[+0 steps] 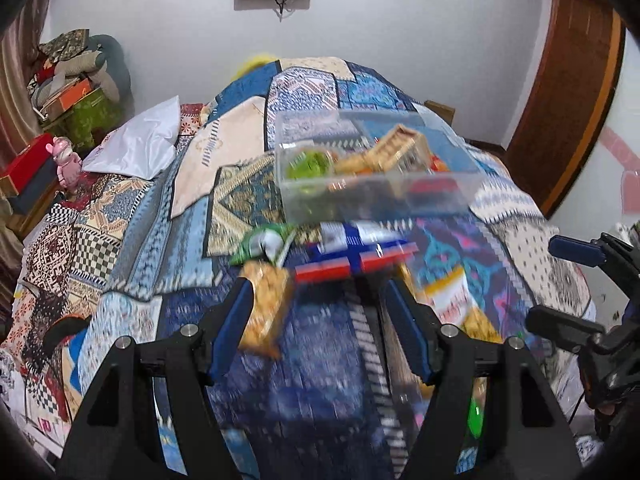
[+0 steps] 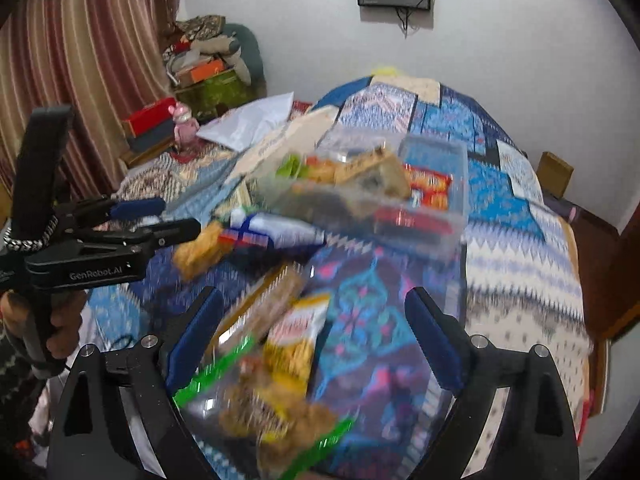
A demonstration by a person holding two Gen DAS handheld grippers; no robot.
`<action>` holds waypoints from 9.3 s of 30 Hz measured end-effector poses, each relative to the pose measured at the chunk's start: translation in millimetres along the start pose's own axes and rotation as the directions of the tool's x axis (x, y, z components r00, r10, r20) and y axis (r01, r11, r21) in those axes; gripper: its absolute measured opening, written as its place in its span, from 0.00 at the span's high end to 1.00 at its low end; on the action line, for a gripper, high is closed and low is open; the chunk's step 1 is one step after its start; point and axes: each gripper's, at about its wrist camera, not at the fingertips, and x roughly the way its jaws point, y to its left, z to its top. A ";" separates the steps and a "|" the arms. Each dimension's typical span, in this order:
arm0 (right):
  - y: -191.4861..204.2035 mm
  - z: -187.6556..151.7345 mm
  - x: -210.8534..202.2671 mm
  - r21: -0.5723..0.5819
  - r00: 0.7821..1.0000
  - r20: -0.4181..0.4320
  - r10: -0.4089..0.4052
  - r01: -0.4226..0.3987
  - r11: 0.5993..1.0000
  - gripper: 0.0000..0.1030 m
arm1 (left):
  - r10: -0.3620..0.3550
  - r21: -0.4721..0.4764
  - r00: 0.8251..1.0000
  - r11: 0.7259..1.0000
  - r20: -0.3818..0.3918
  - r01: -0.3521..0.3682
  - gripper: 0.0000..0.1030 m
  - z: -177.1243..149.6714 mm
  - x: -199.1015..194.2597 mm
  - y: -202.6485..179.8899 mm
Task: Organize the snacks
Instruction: 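Grasp the green-trimmed cookie bag with the right tool while the left tool grasps the long golden biscuit pack, then lift the cookie bag and biscuit pack and carry both over the clear box, then lower both snacks into the clear box and open both tools, then grasp the yellow Kakabi bag with the right tool while the left tool grasps the blue-and-white bag, then carry both bags over the clear box and open both tools to drop them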
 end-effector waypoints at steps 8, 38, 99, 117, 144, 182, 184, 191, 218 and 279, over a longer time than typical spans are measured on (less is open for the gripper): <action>10.5 -40.6 12.4 0.034 0.992 -0.098 0.076 -0.073 0.997 0.12 | -0.048 -0.014 0.997 0.999 -0.060 0.048 0.34 -36.2 -2.7 -9.0; -46.9 -41.9 14.0 0.185 0.997 -0.062 0.044 -0.032 0.982 0.56 | -0.104 -0.027 0.978 0.995 -0.180 0.100 0.64 -35.5 80.3 -52.6; -18.8 -66.3 24.2 0.015 0.983 -0.185 -0.008 0.011 1.000 0.26 | -0.126 0.004 0.984 0.992 -0.128 0.127 0.65 -57.3 20.2 -47.6; -47.8 -59.5 12.4 0.142 0.998 -0.069 -0.001 0.011 0.990 0.51 | -0.156 0.017 0.987 0.987 -0.033 0.157 0.65 -28.7 -4.7 -53.2; -96.8 63.7 30.4 0.242 0.991 0.130 -0.017 -0.015 0.970 0.51 | -0.063 -0.047 0.996 0.997 0.065 0.066 0.65 108.1 60.4 -15.6; -74.0 61.3 26.3 0.128 0.999 0.045 -0.009 0.004 0.992 0.27 | -0.019 0.012 1.000 1.000 0.000 0.019 0.32 97.3 49.3 -13.1; -67.7 52.0 23.2 0.113 0.999 0.035 0.001 -0.005 0.994 0.27 | -0.020 0.003 0.999 1.000 -0.027 0.020 0.32 84.5 47.7 -8.7; -44.4 22.1 37.7 0.060 0.998 -0.037 0.043 -0.041 0.997 0.26 | -0.016 -0.008 0.995 1.000 -0.103 0.016 0.32 43.4 52.8 -1.1; -46.9 -22.9 87.1 0.091 0.991 -0.123 0.043 -0.032 0.995 0.53 | -0.085 -0.024 0.968 0.996 -0.237 0.081 0.25 28.9 128.3 -19.7; -63.9 116.3 88.4 0.134 0.997 0.074 0.016 -0.026 0.991 0.41 | -0.066 -0.019 0.997 0.998 0.042 0.067 0.20 156.4 118.1 15.8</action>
